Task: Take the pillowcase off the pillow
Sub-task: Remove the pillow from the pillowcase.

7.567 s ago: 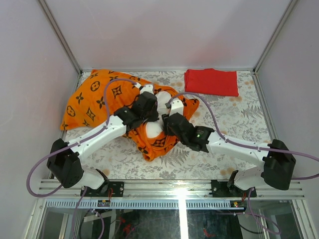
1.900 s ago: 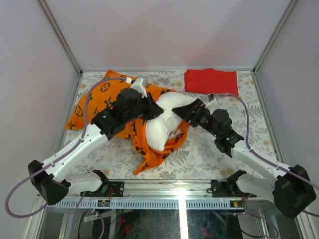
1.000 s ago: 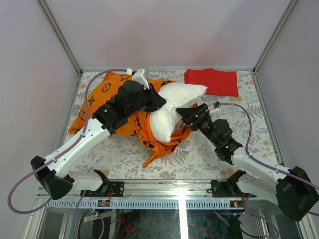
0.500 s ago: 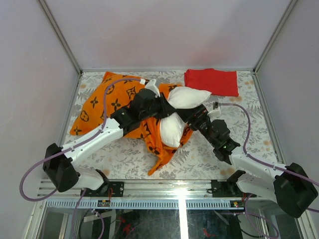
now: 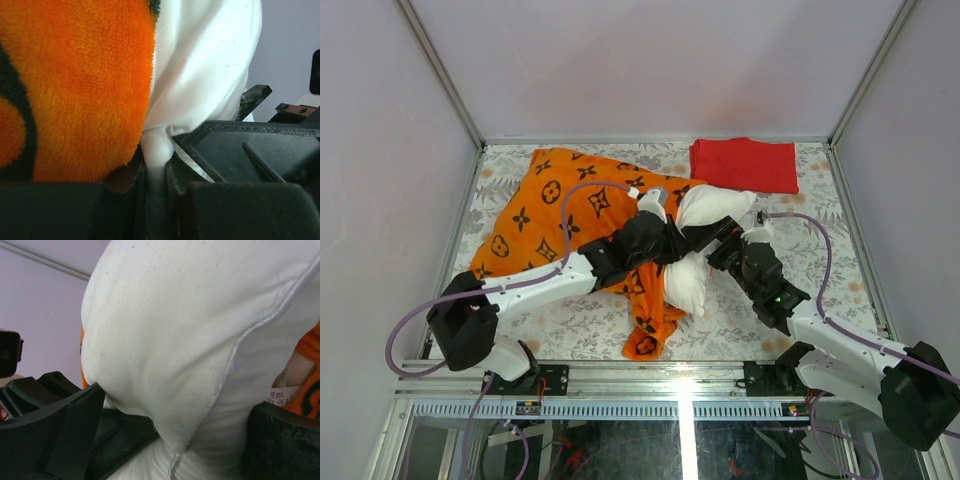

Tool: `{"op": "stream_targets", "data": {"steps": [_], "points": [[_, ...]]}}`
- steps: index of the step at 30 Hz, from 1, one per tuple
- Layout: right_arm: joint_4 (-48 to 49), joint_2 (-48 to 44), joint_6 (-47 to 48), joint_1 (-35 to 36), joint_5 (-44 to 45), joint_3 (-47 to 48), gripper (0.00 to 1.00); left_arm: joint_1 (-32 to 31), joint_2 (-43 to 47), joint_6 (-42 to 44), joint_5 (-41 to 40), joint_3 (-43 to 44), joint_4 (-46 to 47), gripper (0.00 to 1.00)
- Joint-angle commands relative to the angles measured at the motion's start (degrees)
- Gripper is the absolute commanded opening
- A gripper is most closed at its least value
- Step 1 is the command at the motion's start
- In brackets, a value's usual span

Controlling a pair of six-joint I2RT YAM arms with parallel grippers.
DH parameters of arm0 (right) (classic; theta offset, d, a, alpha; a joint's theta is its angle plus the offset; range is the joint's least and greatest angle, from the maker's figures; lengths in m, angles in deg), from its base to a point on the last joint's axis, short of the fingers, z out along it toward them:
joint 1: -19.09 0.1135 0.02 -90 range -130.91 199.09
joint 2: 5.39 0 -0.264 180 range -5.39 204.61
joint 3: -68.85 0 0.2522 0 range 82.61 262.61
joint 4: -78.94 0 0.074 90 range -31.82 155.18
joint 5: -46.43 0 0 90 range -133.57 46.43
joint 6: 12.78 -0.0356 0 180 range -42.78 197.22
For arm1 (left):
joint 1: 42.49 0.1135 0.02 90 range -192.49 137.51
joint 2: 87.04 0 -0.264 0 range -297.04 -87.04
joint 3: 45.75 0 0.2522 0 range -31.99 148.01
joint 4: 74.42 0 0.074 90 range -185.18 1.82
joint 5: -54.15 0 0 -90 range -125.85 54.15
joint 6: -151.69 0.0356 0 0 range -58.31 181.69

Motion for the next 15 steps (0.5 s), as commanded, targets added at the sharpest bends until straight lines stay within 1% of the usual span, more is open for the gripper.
{"op": "stream_targets", "data": {"steps": [1, 7, 10, 11, 13, 14, 15], "points": [[21.04, -1.57, -2.58, 0.91, -1.71, 4.99, 0.99, -4.98, -5.81, -0.40, -0.07, -0.60, -3.09, 0.00], [21.96, -0.39, -1.89, 0.91, -2.45, 5.51, 0.99, -9.23, -10.73, -1.63, 0.24, 1.94, -2.29, 0.00], [20.91, -0.77, -1.12, 0.92, -2.12, 5.47, 0.99, -10.98, -11.49, -1.59, 0.33, 2.35, -1.27, 0.00], [20.81, -1.00, -0.70, 0.92, -1.99, 5.26, 0.95, -11.28, -10.79, -1.51, 0.69, 1.56, 0.17, 0.00], [21.02, -1.72, 0.06, 0.91, -1.64, 4.42, 0.78, -11.40, -8.75, -1.63, 1.36, -0.94, 3.61, 0.00], [21.11, -2.25, 0.54, 0.92, -1.35, 4.06, 0.66, -11.35, -7.65, -1.73, 1.26, -2.07, 4.91, 0.00], [20.83, -2.71, 0.87, 0.92, -1.11, 3.84, 0.46, -11.37, -6.59, -1.51, 0.79, -3.03, 5.16, 0.00]]}}
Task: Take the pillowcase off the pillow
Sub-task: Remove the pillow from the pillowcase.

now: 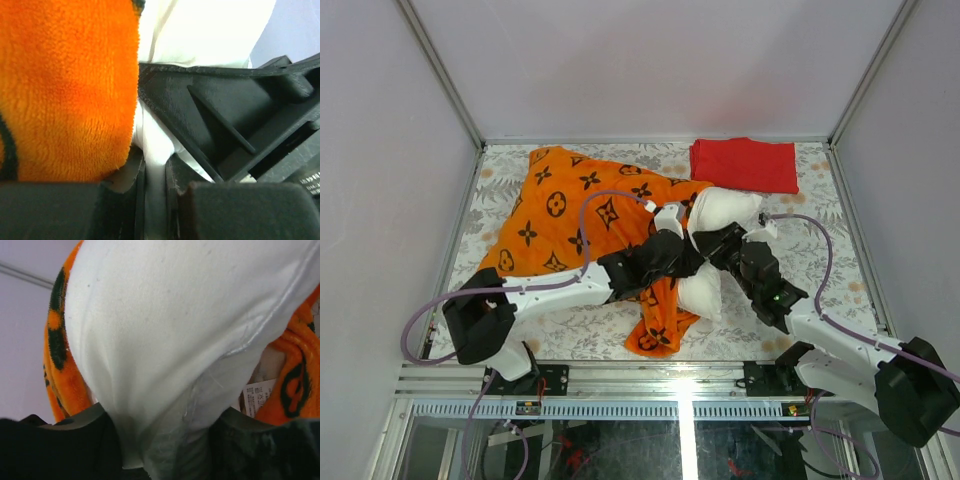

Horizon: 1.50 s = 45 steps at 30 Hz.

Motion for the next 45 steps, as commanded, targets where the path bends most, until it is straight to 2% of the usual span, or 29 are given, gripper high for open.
{"op": "stream_targets", "data": {"steps": [1, 3, 4, 5, 7, 9, 13, 16, 18, 21, 23, 25, 27, 31, 33, 38, 39, 41, 44, 45], "points": [[22.19, -5.51, -0.07, 2.12, -4.64, 3.91, 0.32, -4.21, 0.79, -0.33, 7.72, -5.46, 2.70, 0.00], [18.01, -6.82, 1.17, 2.07, -3.56, 4.64, 0.05, -4.21, 2.86, 0.59, 6.38, -6.81, 2.15, 0.00], [14.93, -7.50, 1.75, 2.07, -2.96, 5.34, 0.00, -4.14, 4.03, 1.08, 5.51, -7.33, 1.40, 0.05], [11.96, -8.32, 2.47, 2.07, -2.08, 5.95, 0.00, -4.14, 5.23, 1.58, 4.48, -7.84, 0.27, 0.17], [7.81, -10.42, 3.35, 2.06, -0.07, 5.89, 0.00, -4.17, 8.27, 2.72, 2.34, -8.79, -2.43, 0.59], [3.66, -13.13, 4.54, 2.00, 2.63, 5.30, 0.00, -4.17, 12.43, 3.92, 0.19, -9.45, -5.87, 0.88], [-5.76, -18.64, 7.17, 1.79, 6.44, 4.31, 0.00, -4.28, 24.69, 6.25, 2.45, -7.00, -13.74, 0.99], [-10.02, -21.16, 8.17, 1.73, 6.68, 2.69, 0.00, -4.19, 33.56, 8.21, 4.54, -5.14, -15.97, 1.00], [-12.44, -22.39, 7.97, 1.72, 6.34, 1.40, 0.00, -4.19, 38.07, 9.64, 2.22, -3.08, -18.94, 1.00], [-17.50, -21.74, 10.08, 1.71, 2.19, 2.05, 0.00, -4.13, 41.13, 11.86, -8.79, 0.09, -26.51, 1.00], [-23.99, -18.94, 12.90, 1.63, -3.77, 5.49, 0.00, -3.35, 41.34, 11.47, -17.33, 1.96, -32.45, 1.00], [-29.53, -16.71, 15.48, 1.68, -9.13, 8.16, 0.00, -0.16, 40.63, 12.82, -18.70, 3.16, -34.81, 1.00], [-33.06, -16.68, 16.34, 1.71, -12.14, 8.37, 0.00, 5.68, 39.11, 13.97, -17.95, 2.92, -35.05, 1.00], [-36.52, -20.44, 16.22, 1.64, -12.01, 5.87, 0.00, 20.63, 31.61, 15.03, -11.03, 1.55, -33.48, 0.99], [-39.07, -21.86, 16.60, 1.69, -11.28, 6.12, 0.00, 23.43, 27.74, 15.22, -8.98, 0.42, -30.02, 0.97], [-41.29, -23.01, 17.38, 1.66, -10.89, 7.11, 0.00, 25.03, 19.03, 15.24, -9.56, 1.91, -27.99, 0.94], [-41.24, -23.08, 17.53, 1.68, -11.00, 7.15, 0.00, 25.10, 18.23, 15.13, -9.20, 2.29, -27.88, 0.92], [-41.22, -22.92, 17.79, 1.68, -10.95, 7.10, 0.00, 25.34, 17.33, 15.16, -8.84, 2.40, -27.21, 0.82], [-40.90, -22.61, 17.92, 1.65, -10.76, 7.15, 0.00, 26.47, 16.28, 14.93, -8.41, 2.10, -27.05, 0.51], [-40.76, -22.48, 18.02, 1.71, -10.82, 7.15, 0.00, 27.04, 15.97, 14.73, -8.17, 1.93, -27.14, 0.43]]}}
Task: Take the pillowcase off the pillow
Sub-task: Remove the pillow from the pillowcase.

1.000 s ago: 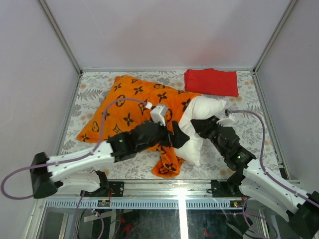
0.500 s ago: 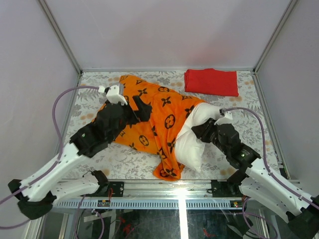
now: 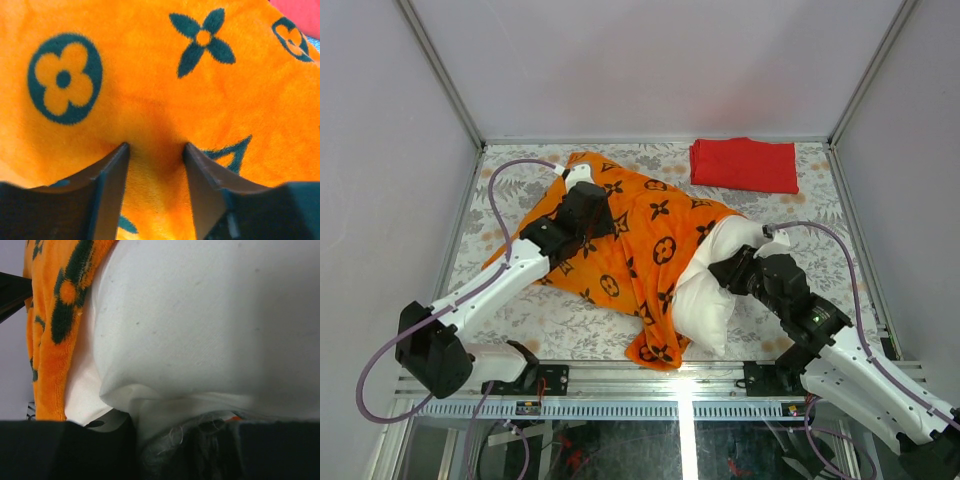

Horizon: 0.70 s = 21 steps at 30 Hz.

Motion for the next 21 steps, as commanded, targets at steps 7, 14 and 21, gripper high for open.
{"op": "stream_targets", "data": {"steps": [7, 14, 21], "points": [[-2.73, 2.07, 6.48, 0.24, -2.04, 4.78, 0.00, 7.59, -1.90, -1.04, 3.19, 0.17, 1.28, 0.00], [-6.04, 8.09, 11.12, -0.68, -3.37, 12.75, 0.00, 14.27, -1.29, -2.09, 1.92, -0.43, -0.36, 0.00], [-5.46, 18.66, 11.30, -11.05, -24.39, 21.20, 0.00, 22.31, 1.48, -6.42, 4.25, -3.51, -0.21, 0.00]]}}
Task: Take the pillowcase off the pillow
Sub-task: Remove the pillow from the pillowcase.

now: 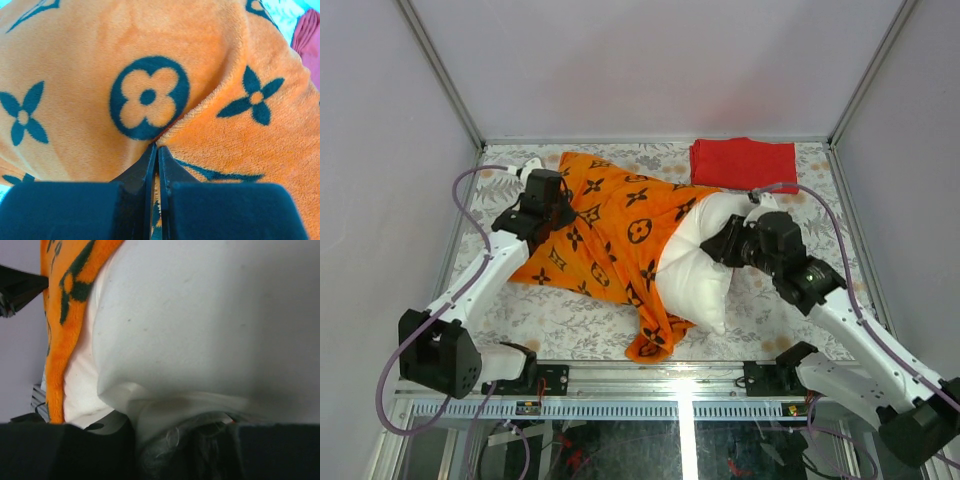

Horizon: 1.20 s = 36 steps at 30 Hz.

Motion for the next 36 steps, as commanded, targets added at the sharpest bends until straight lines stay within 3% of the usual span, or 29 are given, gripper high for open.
{"op": "stream_targets", "data": {"steps": [1, 9, 22, 23, 27, 28, 30, 36], "points": [[-0.74, 6.24, 3.98, -7.74, -17.29, 6.86, 0.00, 6.42, 1.56, -2.31, -4.06, -2.54, -1.15, 0.00], [3.28, 13.31, 0.64, -10.82, -26.75, 6.18, 0.00, 18.51, 3.11, -2.59, 2.20, -3.50, -1.79, 0.00], [3.95, 15.41, -1.86, -12.45, -23.71, 5.06, 0.00, 33.25, 3.20, -0.85, 15.55, -3.79, 1.31, 0.00], [3.73, 15.58, -2.02, -12.49, -23.55, 5.24, 0.00, 33.69, 3.94, -1.07, 16.73, -4.74, 2.28, 0.04], [2.65, 15.02, -2.40, -12.53, -20.49, 4.68, 0.00, 33.90, 7.78, -2.34, 24.58, -7.79, 6.93, 0.78], [3.09, 14.58, -3.10, -12.46, -19.66, 3.90, 0.00, 33.82, 8.52, -3.01, 27.15, -8.12, 7.78, 0.89], [4.47, 13.63, -5.24, -12.52, -18.35, 2.18, 0.00, 33.14, 10.06, -4.38, 31.36, -8.64, 9.79, 0.99], [3.48, 13.56, -8.87, -12.36, -15.09, 1.71, 0.00, 29.13, 10.13, -2.79, 27.80, -4.24, 7.54, 1.00]]}}
